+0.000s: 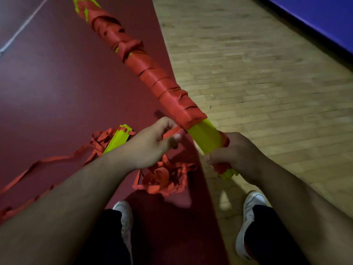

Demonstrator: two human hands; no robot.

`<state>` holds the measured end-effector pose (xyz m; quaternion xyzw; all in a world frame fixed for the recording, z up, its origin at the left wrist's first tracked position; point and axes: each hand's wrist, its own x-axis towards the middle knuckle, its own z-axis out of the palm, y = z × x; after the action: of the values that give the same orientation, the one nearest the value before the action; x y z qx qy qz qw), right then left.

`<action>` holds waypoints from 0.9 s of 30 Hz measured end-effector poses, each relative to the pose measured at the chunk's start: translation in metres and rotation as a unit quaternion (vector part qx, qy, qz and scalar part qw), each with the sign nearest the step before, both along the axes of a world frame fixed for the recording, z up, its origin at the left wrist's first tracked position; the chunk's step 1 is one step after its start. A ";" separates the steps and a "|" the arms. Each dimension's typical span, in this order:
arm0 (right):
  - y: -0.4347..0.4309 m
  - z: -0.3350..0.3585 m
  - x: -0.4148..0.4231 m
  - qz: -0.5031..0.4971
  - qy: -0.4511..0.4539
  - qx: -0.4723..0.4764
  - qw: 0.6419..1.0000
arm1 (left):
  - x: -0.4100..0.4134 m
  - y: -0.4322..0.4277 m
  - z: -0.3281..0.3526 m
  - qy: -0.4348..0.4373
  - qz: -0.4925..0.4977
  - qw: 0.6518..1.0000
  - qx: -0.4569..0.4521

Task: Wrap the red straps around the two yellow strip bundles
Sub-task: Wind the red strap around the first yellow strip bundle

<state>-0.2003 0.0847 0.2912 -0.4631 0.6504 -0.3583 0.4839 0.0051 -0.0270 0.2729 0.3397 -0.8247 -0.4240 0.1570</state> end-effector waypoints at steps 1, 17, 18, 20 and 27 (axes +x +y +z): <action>-0.001 -0.001 0.001 -0.009 -0.009 0.000 1.000 | -0.002 0.002 -0.001 -0.003 0.016 1.000 0.012; -0.004 -0.010 0.014 -0.083 0.258 -0.035 0.962 | -0.020 0.019 0.013 0.057 0.064 0.984 0.153; -0.004 -0.011 0.016 -0.089 0.277 -0.031 0.956 | -0.022 0.023 0.012 0.055 0.058 0.986 0.145; -0.002 -0.013 0.025 -0.097 0.340 -0.025 0.935 | -0.027 0.032 0.012 0.042 0.079 0.989 0.117; 0.004 -0.020 0.051 -0.004 0.481 -0.130 0.867 | -0.042 0.038 0.012 0.089 0.286 0.934 0.194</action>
<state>-0.1493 0.0890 0.2709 -0.6342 0.7519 -0.1744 0.0448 -0.0367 0.0108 0.2848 0.5464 -0.5768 -0.5413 0.2752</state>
